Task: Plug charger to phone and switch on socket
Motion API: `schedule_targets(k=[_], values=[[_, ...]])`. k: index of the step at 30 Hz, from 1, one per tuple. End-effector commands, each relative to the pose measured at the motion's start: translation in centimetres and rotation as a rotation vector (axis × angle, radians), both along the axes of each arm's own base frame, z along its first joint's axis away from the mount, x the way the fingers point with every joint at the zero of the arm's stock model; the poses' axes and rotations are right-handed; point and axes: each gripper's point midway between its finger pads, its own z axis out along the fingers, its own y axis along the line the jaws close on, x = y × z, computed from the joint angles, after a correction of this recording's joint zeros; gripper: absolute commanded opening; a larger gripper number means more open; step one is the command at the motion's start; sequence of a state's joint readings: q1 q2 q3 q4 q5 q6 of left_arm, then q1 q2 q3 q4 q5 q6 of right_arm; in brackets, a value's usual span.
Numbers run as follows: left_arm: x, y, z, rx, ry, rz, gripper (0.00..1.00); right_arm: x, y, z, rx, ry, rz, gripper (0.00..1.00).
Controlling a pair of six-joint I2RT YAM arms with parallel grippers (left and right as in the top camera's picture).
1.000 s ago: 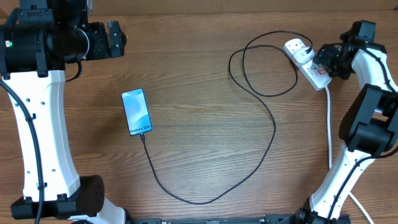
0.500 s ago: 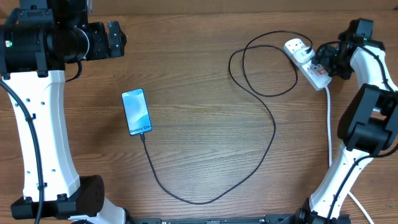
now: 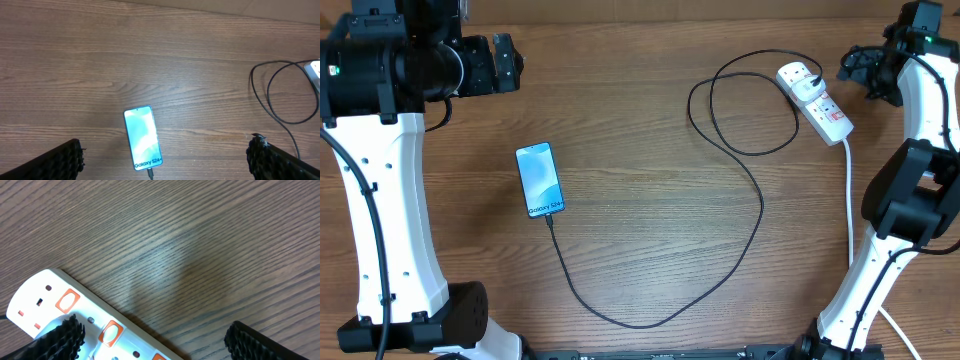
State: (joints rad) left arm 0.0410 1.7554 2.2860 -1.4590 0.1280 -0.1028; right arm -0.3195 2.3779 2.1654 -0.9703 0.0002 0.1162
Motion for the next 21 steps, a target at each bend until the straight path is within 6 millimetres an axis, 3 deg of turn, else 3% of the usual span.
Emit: schedule_targets(k=[1, 10, 21], values=[[0.1, -0.3, 0.3, -0.016, -0.010, 0.002, 1.00, -0.1, -0.3, -1.0, 0.010, 0.014, -0.029, 0.92], [0.1, -0.3, 0.3, -0.016, -0.010, 0.002, 1.00, -0.7, 0.3, -4.9, 0.048, 0.089, -0.028, 0.91], [0.1, -0.3, 0.3, -0.016, -0.010, 0.003, 1.00, -0.8, 1.4, -5.4, 0.098, 0.096, 0.012, 0.91]])
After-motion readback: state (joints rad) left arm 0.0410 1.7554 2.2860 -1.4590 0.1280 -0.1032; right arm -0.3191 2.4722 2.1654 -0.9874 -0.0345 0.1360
